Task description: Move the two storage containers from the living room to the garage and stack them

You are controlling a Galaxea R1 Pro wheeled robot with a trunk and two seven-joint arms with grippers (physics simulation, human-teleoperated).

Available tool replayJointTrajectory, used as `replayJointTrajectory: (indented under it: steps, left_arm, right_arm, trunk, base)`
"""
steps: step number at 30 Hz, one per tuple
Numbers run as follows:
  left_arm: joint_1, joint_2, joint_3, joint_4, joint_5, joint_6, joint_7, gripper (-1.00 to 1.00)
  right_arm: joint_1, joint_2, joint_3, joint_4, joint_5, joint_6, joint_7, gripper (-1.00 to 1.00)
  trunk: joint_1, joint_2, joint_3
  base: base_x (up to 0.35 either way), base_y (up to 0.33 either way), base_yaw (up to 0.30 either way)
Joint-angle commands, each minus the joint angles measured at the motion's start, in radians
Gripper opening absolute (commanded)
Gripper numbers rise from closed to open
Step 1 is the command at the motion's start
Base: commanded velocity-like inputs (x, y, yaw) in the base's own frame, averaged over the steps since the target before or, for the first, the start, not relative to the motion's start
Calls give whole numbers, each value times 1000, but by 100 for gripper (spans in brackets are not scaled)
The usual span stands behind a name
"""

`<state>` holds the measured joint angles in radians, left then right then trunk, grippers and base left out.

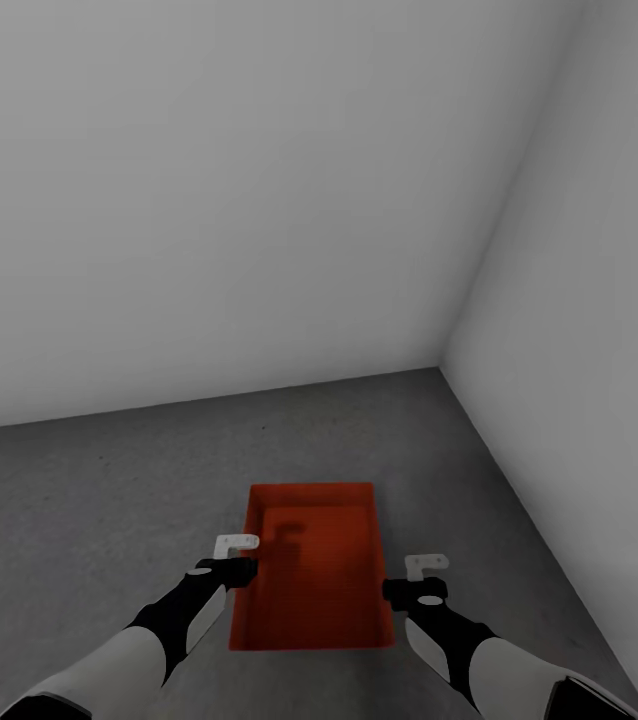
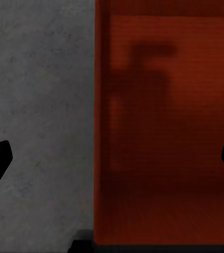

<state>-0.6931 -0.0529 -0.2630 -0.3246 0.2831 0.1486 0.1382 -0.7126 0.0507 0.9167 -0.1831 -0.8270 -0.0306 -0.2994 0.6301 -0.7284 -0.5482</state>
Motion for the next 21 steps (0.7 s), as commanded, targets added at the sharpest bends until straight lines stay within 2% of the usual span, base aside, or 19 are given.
replayJointTrajectory:
  steps: [1,21]
  left_arm:
    - [0,1,-8,-2,10,5,8,100]
    - [0,1,-8,-2,12,5,8,100]
  right_arm:
    - [-1,0,8,0,-11,-3,-4,100]
    - [-1,0,8,-1,-11,-3,-4,100]
  trunk:
    - [-4,6,2]
    - [-80,146,65]
  base:
    - [0,0,0]
    - [0,0,0]
